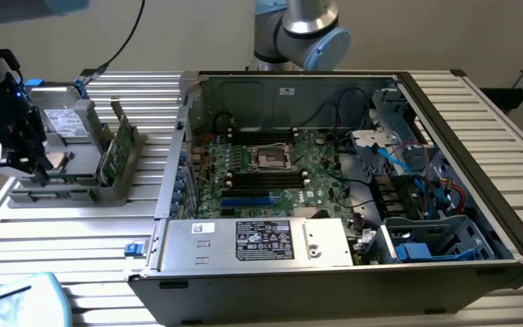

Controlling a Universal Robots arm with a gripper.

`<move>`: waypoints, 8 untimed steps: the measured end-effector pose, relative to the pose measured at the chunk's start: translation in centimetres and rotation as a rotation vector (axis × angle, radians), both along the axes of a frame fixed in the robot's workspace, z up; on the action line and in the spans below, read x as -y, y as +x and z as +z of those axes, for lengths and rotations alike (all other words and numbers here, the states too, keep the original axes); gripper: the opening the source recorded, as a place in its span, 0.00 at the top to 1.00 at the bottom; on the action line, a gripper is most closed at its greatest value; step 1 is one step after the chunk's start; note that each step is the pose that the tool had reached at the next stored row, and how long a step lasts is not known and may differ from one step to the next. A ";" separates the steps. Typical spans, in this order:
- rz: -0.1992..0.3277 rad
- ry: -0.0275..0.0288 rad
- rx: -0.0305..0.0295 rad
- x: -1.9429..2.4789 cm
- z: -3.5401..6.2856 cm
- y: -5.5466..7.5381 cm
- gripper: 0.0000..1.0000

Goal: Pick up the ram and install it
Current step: 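Pick up the ram and move it above insertion slot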

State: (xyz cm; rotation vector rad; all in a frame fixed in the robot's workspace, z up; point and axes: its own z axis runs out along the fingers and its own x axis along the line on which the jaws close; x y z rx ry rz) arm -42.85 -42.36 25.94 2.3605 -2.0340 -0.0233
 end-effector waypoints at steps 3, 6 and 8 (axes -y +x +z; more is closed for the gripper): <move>-0.024 0.0004 0.0000 0.00 -0.54 0.0 0.66; -0.052 0.0004 0.0000 0.00 -1.09 0.0 0.66; -0.065 0.0004 0.0000 0.00 -1.45 0.0 0.66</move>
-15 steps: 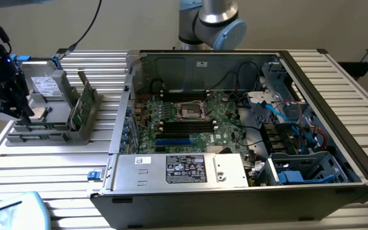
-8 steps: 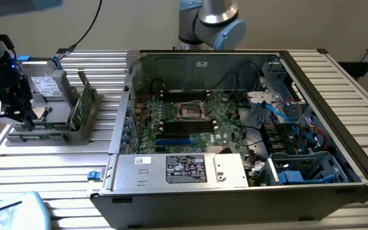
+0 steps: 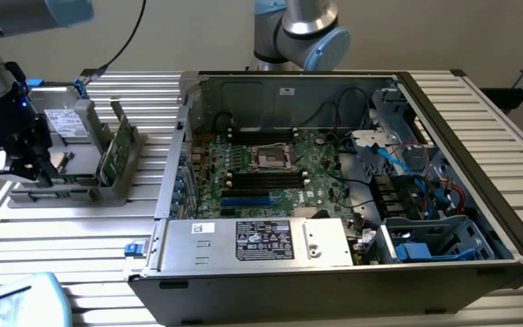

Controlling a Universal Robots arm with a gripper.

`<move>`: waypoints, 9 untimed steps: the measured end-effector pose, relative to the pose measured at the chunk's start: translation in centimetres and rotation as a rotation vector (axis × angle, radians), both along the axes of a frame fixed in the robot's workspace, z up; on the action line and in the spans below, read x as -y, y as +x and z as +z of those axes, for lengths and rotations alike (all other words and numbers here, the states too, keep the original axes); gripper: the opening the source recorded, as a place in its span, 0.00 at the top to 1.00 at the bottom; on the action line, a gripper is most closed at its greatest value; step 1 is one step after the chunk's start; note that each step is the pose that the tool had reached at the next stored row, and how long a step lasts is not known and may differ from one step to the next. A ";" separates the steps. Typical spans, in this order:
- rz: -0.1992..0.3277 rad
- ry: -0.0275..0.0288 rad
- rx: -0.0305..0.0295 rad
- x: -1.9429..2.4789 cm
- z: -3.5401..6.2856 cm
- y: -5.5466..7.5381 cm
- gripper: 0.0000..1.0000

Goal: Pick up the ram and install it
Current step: 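Pick up the ram and move it above insertion slot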

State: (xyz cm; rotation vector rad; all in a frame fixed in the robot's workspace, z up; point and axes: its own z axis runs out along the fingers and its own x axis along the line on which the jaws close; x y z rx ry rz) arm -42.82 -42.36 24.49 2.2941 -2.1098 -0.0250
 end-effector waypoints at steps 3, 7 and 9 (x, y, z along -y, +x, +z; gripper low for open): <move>-0.004 0.0012 0.0000 0.00 -0.54 0.0 0.66; -0.006 0.0055 -0.0001 0.00 -1.28 0.0 0.66; -0.008 0.0090 0.0000 0.00 -1.64 0.0 0.66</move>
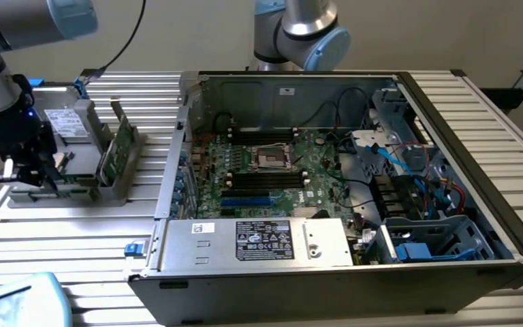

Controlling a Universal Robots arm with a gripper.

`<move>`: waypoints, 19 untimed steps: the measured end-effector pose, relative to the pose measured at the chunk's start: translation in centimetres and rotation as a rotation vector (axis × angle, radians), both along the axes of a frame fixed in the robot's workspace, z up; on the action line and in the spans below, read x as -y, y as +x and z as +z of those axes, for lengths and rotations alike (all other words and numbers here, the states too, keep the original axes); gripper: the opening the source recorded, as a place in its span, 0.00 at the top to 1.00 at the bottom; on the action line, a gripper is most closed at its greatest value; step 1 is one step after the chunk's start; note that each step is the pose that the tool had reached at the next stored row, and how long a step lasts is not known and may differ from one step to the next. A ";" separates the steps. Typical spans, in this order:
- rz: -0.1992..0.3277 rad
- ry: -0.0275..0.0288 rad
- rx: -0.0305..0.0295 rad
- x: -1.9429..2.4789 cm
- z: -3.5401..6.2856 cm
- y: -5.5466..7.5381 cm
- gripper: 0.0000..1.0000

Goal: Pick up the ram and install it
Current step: 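Pick up the ram and move it above insertion slot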

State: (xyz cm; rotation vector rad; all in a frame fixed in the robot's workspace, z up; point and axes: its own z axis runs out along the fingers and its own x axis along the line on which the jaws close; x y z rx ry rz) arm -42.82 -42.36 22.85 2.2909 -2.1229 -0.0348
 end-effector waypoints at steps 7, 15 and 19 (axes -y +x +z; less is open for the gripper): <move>-0.008 0.0212 -0.0001 0.00 -1.07 0.0 0.66; -0.012 0.0386 -0.0012 0.02 -2.14 -0.2 0.66; -0.012 0.0386 -0.0043 0.01 -2.74 -0.2 0.66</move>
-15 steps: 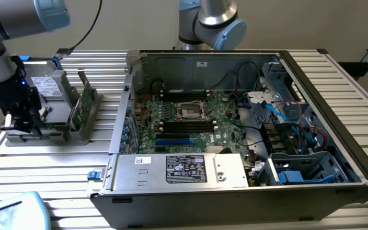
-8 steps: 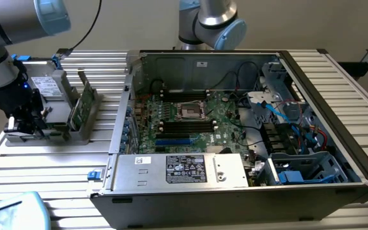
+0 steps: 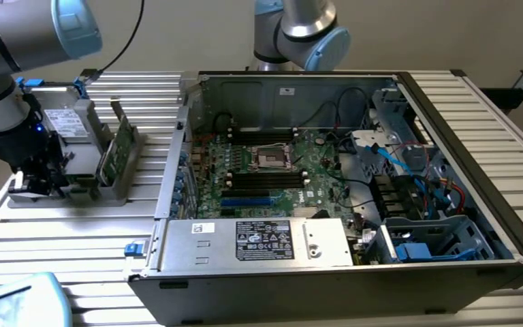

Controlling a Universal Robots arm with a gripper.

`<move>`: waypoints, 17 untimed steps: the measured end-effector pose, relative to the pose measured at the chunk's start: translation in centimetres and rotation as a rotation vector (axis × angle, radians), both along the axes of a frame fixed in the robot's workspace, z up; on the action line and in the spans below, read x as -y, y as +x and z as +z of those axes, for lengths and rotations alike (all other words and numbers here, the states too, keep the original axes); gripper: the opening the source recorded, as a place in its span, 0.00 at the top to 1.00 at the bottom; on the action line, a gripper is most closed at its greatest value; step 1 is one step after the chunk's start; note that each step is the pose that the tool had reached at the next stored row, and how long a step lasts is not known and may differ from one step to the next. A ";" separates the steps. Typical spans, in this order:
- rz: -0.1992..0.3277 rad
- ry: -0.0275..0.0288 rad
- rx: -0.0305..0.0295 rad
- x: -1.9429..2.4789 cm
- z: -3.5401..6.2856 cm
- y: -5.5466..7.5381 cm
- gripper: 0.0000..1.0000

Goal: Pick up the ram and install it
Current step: 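Pick up the ram and move it above insertion slot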

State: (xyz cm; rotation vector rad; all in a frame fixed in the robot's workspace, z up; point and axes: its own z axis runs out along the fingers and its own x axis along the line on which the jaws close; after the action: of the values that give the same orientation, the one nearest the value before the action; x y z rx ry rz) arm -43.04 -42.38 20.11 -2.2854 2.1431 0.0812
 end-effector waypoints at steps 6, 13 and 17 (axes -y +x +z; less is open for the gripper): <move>-0.002 0.0017 -0.0068 -0.01 -0.41 -0.1 0.66; -0.002 0.0025 -0.0151 0.09 -0.61 -0.1 0.66; -0.003 0.0048 -0.0152 0.12 -0.64 0.0 0.66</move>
State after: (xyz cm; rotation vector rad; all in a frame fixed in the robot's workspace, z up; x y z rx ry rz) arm -43.07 -42.49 19.47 -2.2869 2.1504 0.1039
